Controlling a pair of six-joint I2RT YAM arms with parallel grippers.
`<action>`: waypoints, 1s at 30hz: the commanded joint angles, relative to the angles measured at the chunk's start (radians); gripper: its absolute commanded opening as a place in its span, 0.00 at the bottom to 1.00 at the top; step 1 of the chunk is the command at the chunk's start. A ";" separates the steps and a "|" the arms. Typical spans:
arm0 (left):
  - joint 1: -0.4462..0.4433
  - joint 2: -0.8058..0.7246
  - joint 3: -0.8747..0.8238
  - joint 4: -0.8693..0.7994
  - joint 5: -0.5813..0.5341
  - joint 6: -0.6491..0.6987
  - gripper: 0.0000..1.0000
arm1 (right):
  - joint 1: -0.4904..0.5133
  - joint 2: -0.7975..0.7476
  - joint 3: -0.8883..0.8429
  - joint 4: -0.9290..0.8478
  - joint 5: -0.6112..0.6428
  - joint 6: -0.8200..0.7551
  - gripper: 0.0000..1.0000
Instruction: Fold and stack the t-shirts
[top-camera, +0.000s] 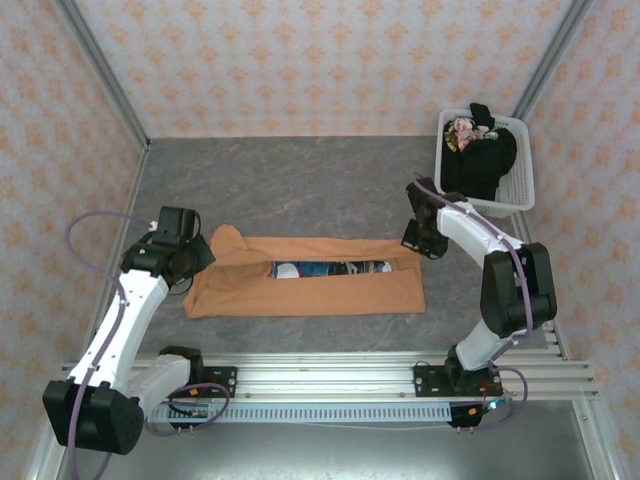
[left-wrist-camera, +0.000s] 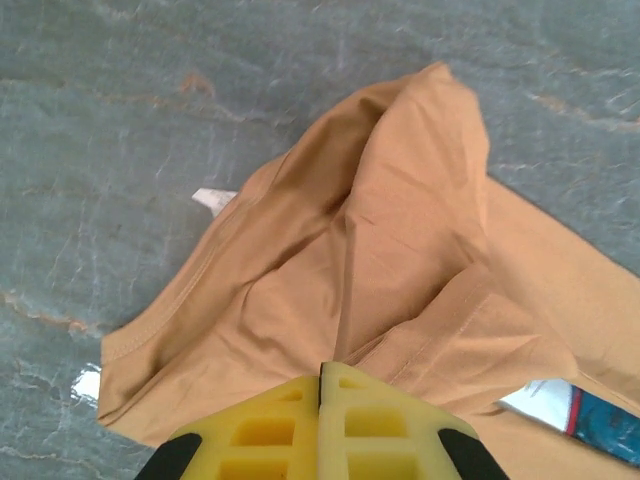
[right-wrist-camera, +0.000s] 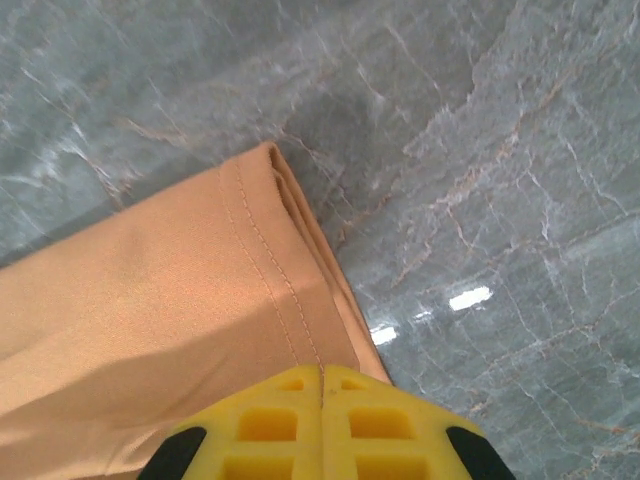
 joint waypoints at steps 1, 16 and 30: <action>-0.016 -0.019 -0.056 -0.020 -0.034 -0.048 0.00 | 0.008 -0.028 -0.032 0.012 0.075 0.018 0.00; -0.141 -0.165 -0.151 -0.087 -0.013 -0.221 0.00 | 0.023 -0.042 -0.085 0.010 0.124 0.037 0.00; -0.319 -0.231 -0.153 -0.054 0.026 -0.363 0.00 | 0.036 -0.075 -0.089 -0.009 0.130 0.036 0.00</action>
